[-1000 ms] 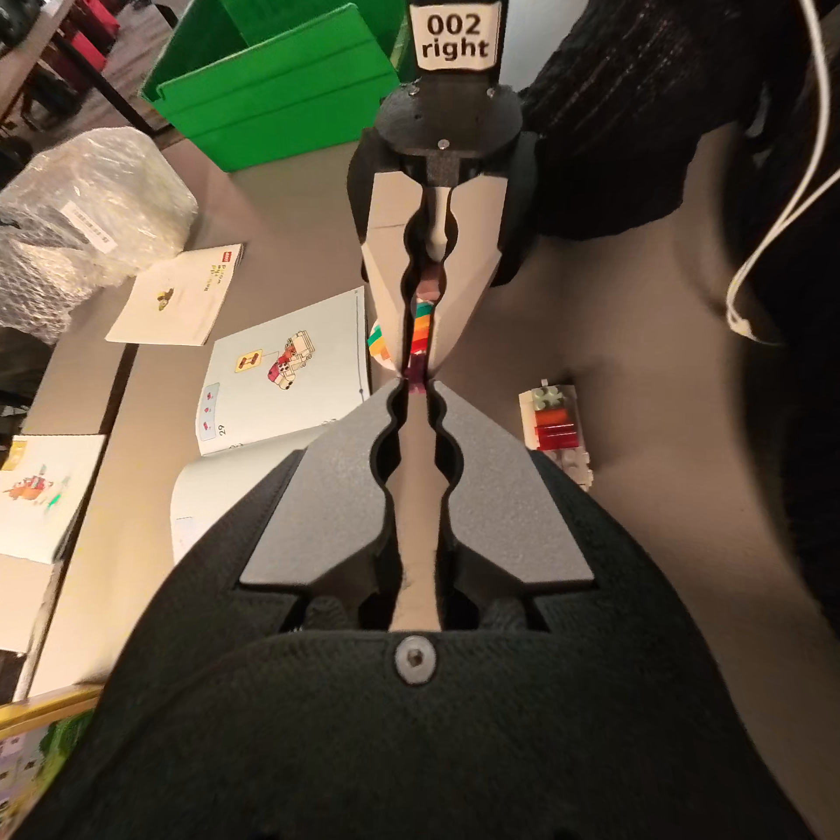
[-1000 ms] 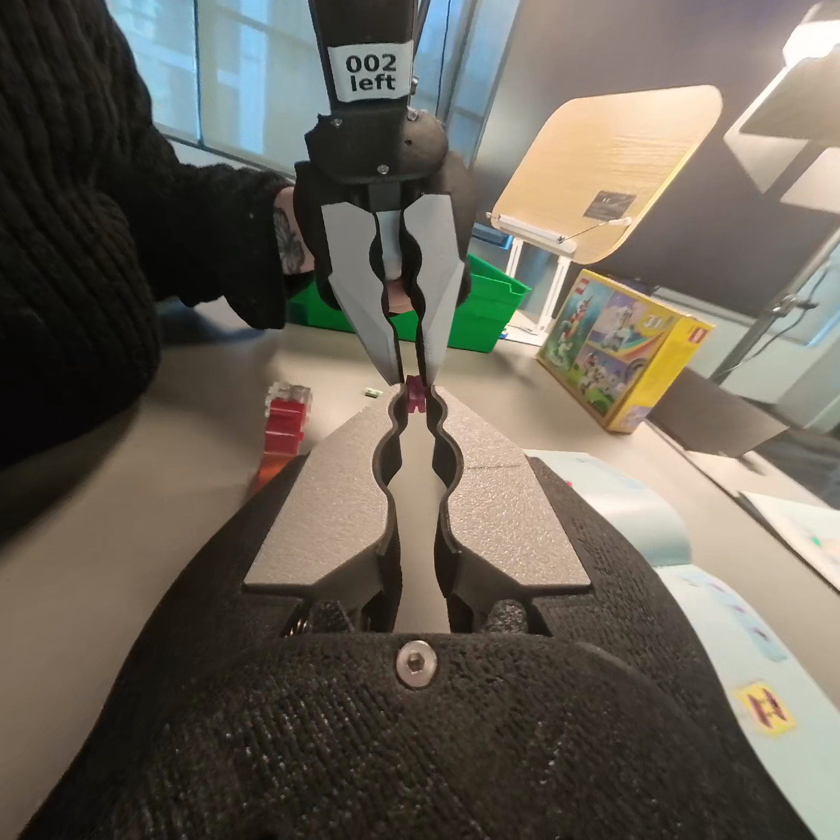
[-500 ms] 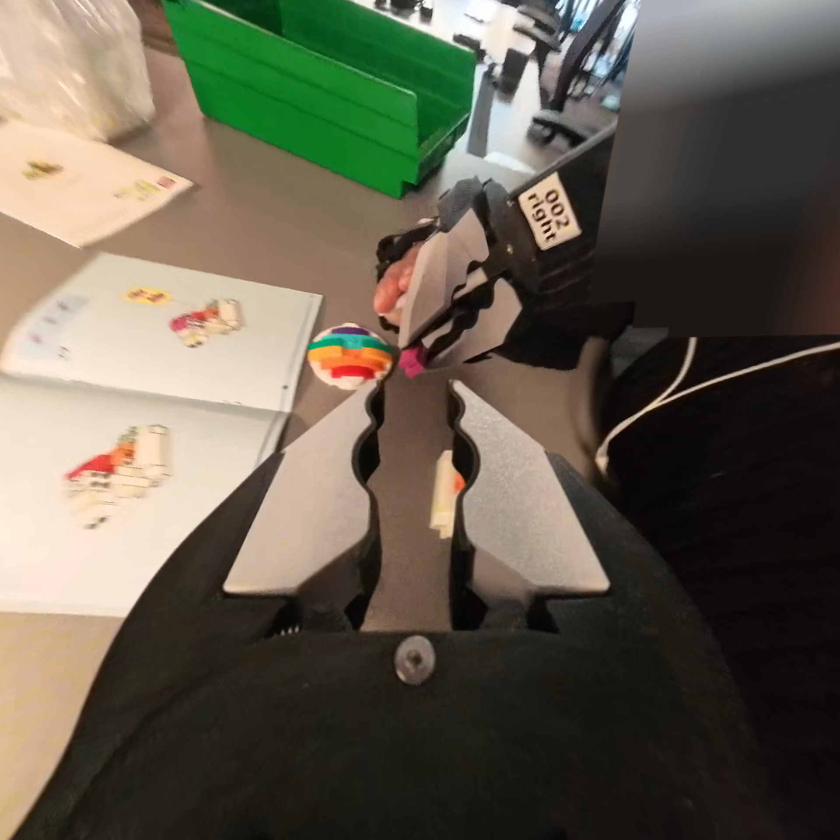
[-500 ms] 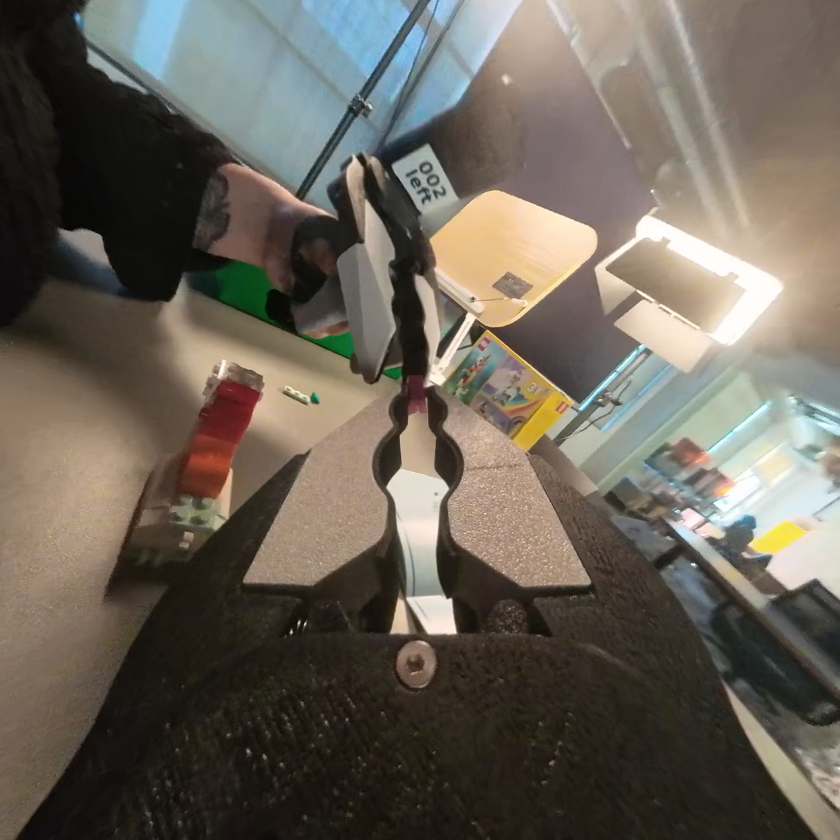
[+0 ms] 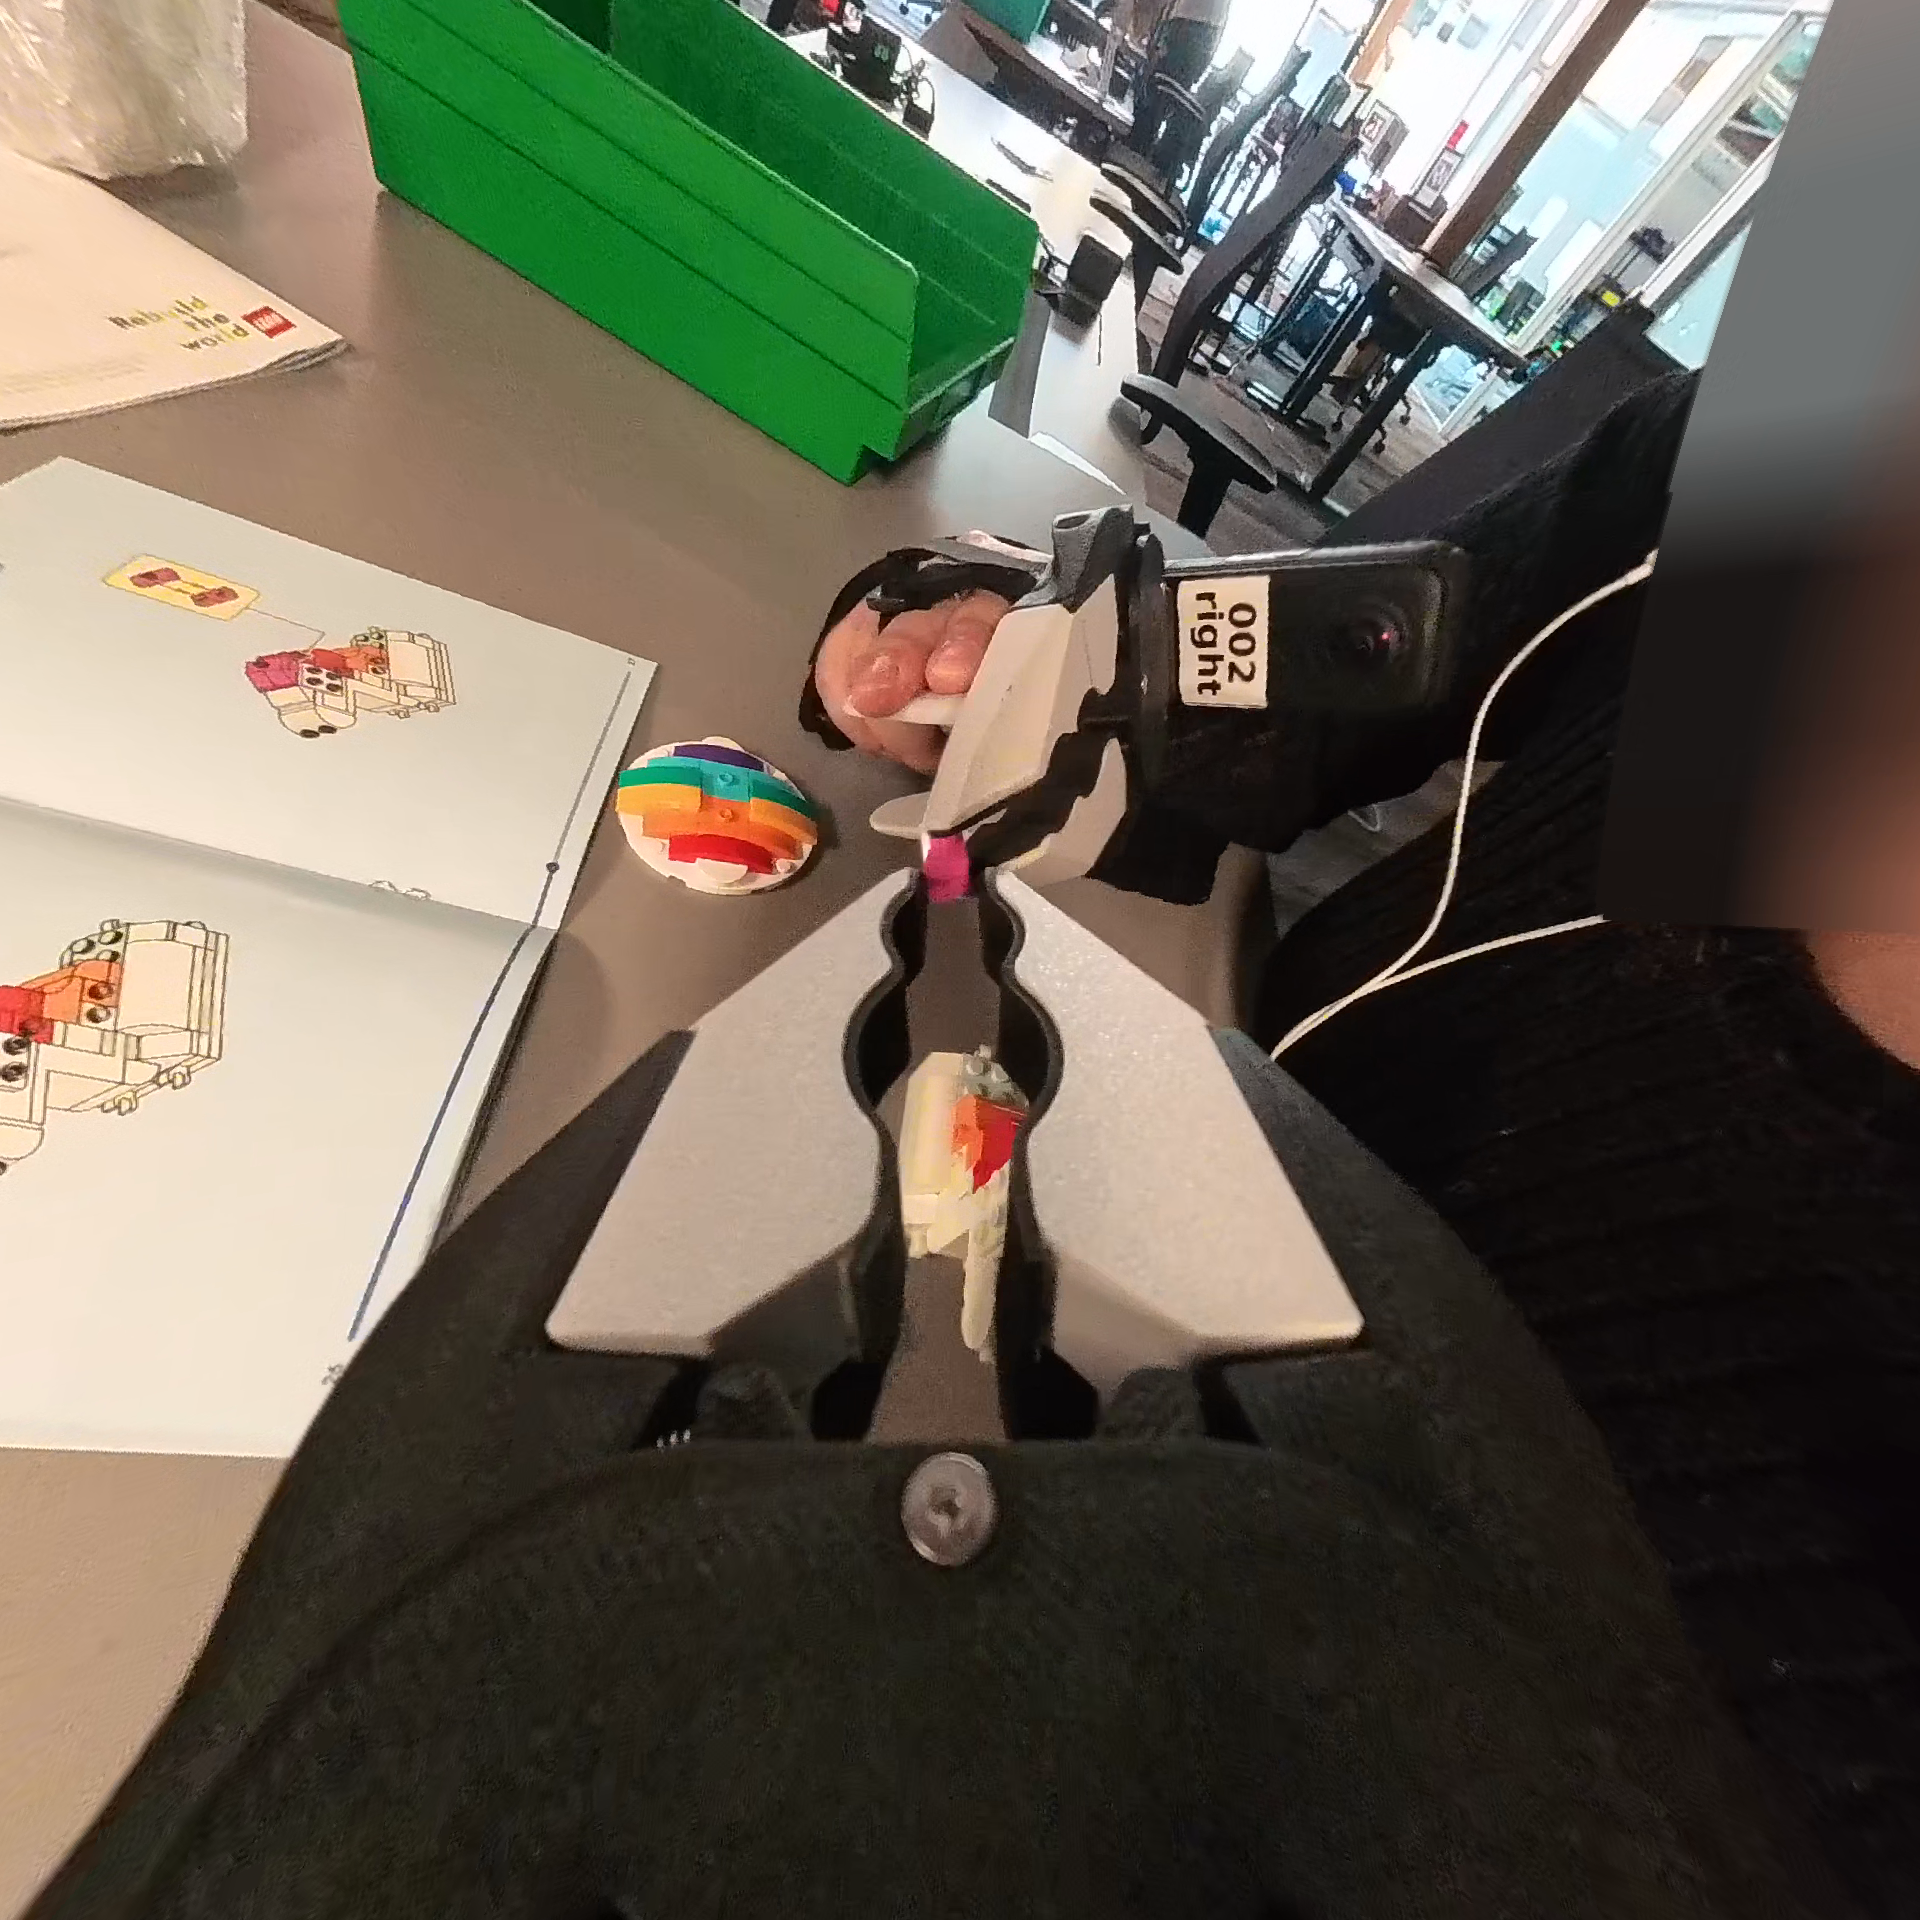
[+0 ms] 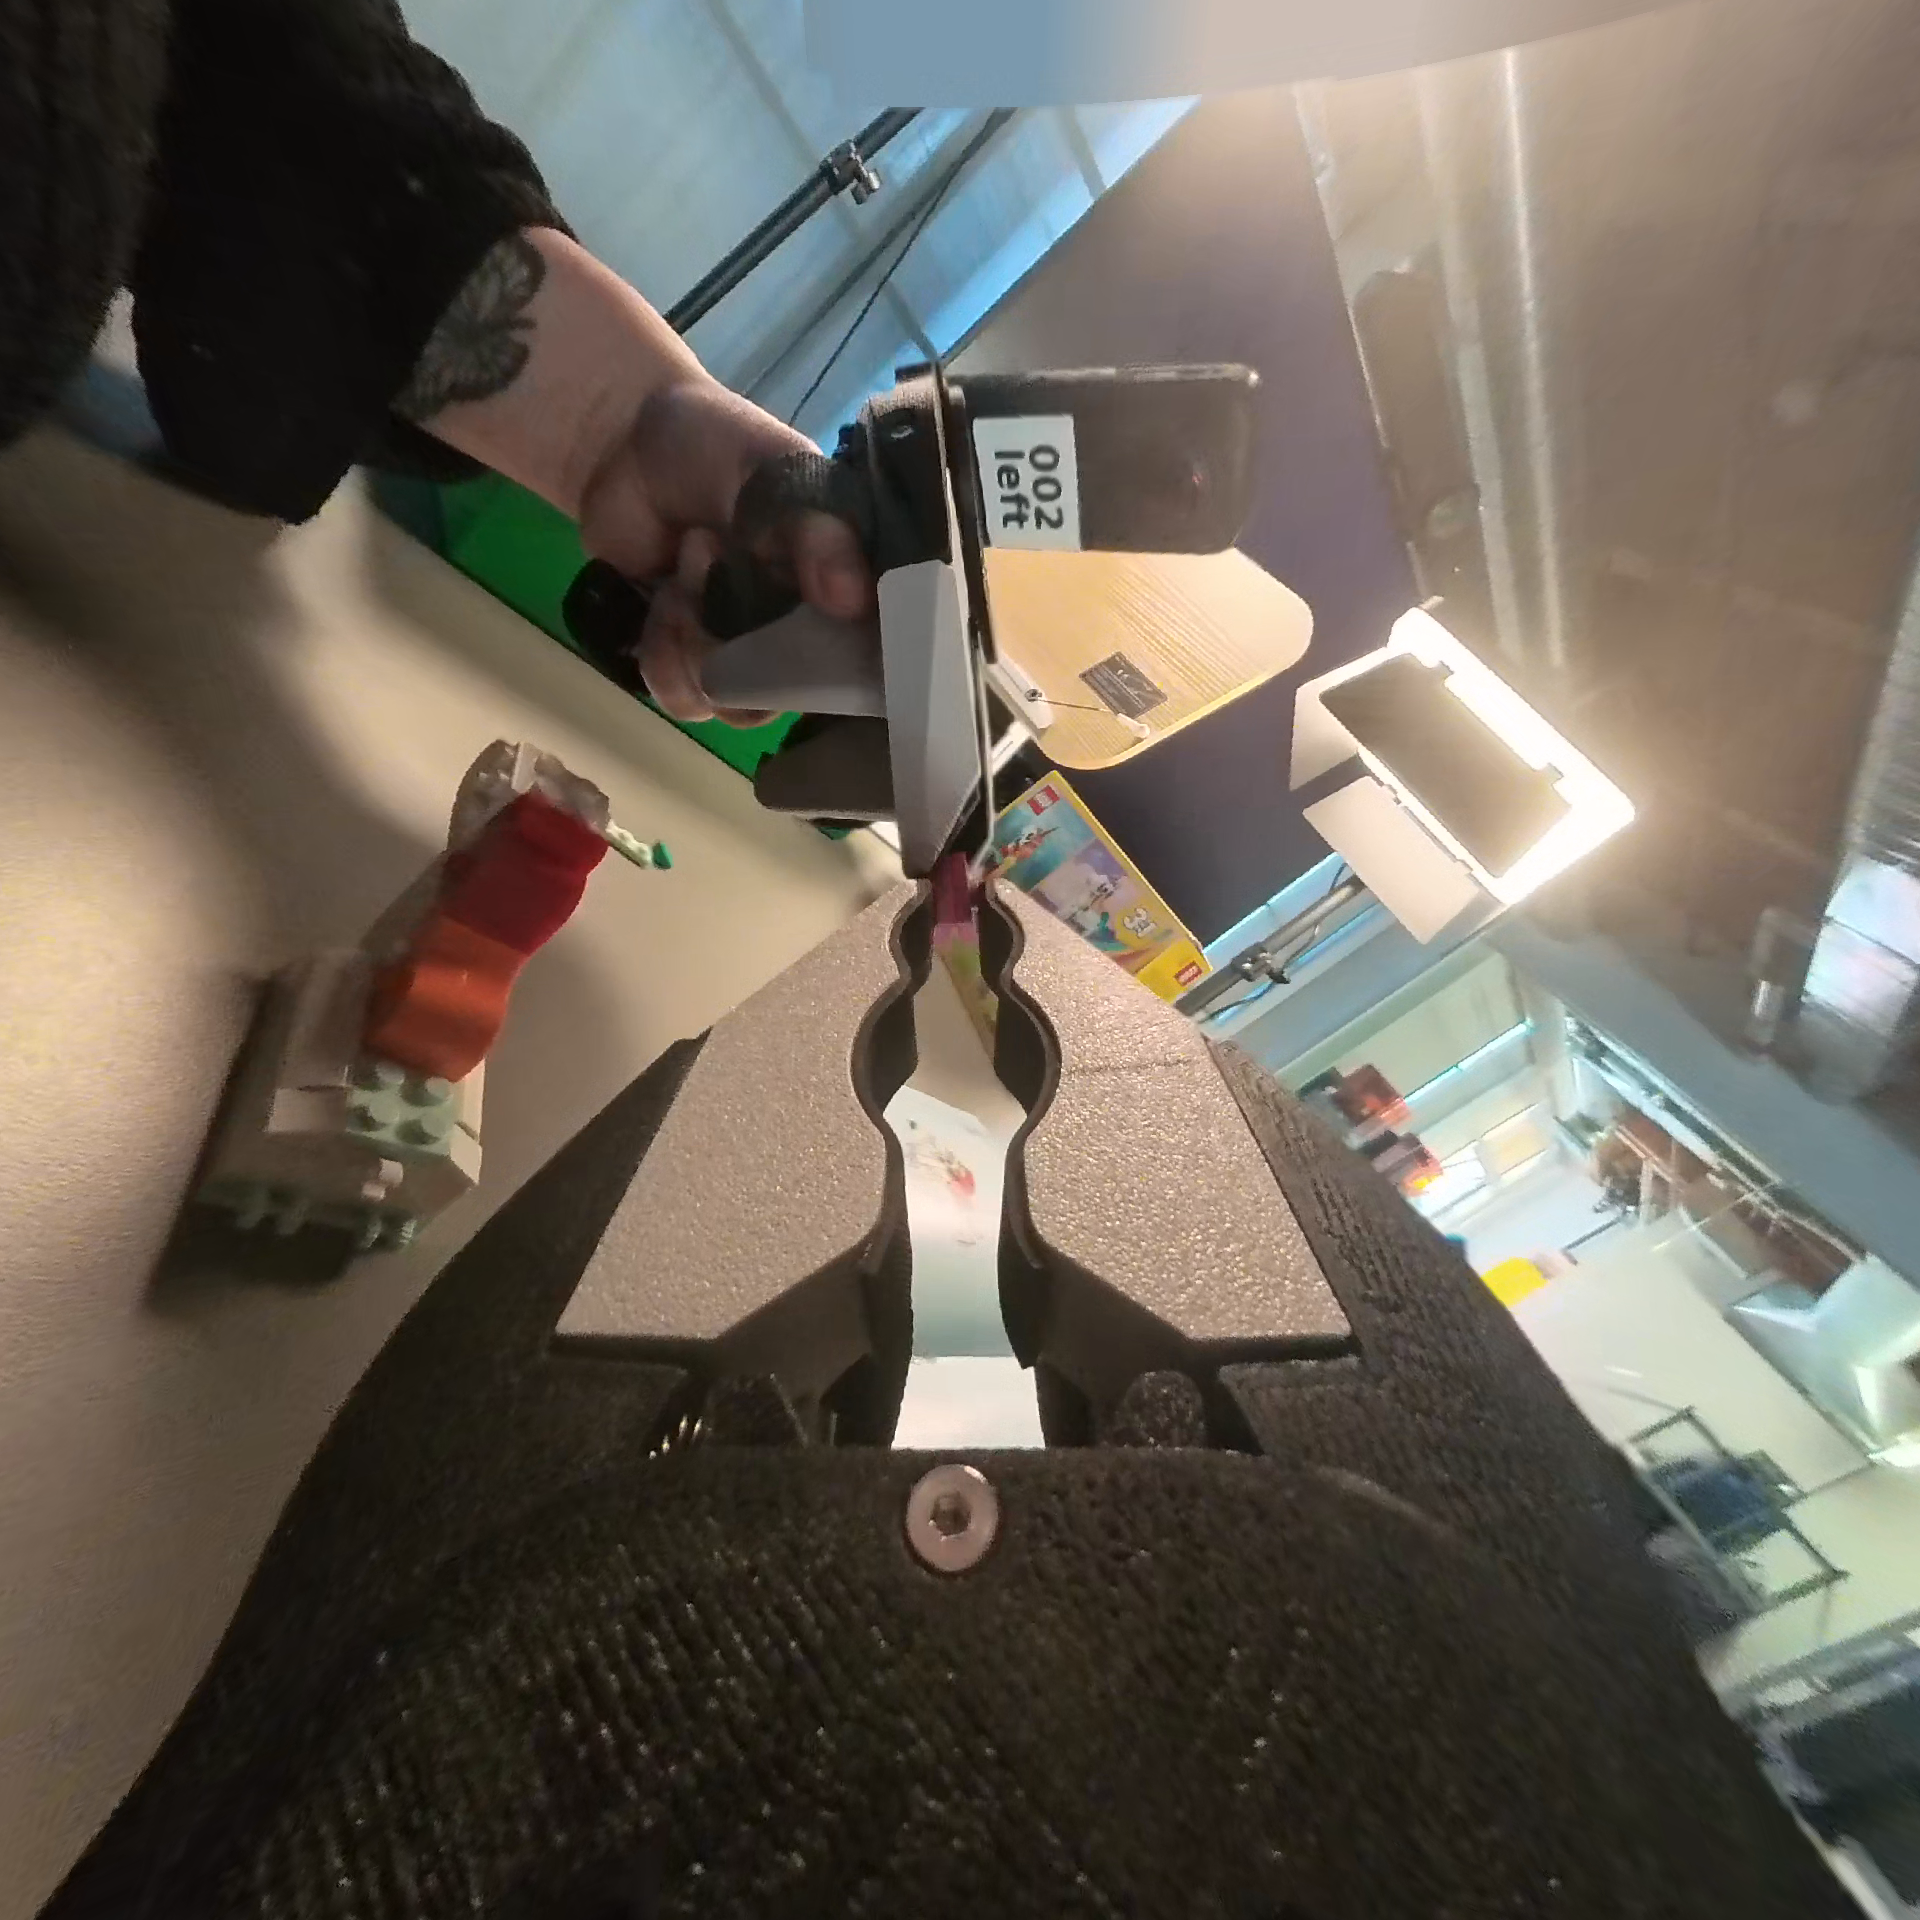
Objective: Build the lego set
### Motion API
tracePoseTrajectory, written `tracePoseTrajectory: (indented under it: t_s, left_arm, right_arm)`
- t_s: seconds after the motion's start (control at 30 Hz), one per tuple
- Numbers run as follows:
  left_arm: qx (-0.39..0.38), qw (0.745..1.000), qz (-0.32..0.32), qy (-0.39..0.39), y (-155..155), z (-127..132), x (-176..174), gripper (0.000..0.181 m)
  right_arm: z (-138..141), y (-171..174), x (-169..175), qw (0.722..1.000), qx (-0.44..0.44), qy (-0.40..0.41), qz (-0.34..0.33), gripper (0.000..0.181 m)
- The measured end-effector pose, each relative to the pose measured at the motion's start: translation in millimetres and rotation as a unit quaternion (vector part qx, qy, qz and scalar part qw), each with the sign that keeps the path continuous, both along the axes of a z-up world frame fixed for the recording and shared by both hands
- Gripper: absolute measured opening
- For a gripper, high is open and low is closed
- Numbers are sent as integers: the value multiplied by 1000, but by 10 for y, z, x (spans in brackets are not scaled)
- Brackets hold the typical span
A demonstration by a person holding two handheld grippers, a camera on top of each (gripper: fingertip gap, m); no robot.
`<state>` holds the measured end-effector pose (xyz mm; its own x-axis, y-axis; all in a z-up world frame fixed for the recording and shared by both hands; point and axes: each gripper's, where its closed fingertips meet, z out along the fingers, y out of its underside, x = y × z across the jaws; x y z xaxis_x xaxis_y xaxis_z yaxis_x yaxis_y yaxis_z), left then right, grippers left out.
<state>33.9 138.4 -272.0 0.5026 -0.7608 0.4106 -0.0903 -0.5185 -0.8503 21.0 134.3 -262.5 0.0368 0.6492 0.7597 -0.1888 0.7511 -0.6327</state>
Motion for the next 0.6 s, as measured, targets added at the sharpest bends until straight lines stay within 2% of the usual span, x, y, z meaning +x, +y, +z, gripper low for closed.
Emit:
tracePoseTrajectory:
  t_s: [0.27,0.4,0.5,0.6]
  left_arm:
    - [29,1000,-11,0,3,79,6,7]
    - [55,998,-10,-1,-9,136,23,7]
    - [128,990,13,52,30,150,12,12]
    - [226,969,25,101,44,204,24,16]
  right_arm:
    - [67,13,8,992,-117,-29,44,6]
    - [112,15,26,970,-217,-43,96,6]
    - [155,38,64,940,-302,-47,154,6]
    - [189,21,98,924,-331,-47,186,6]
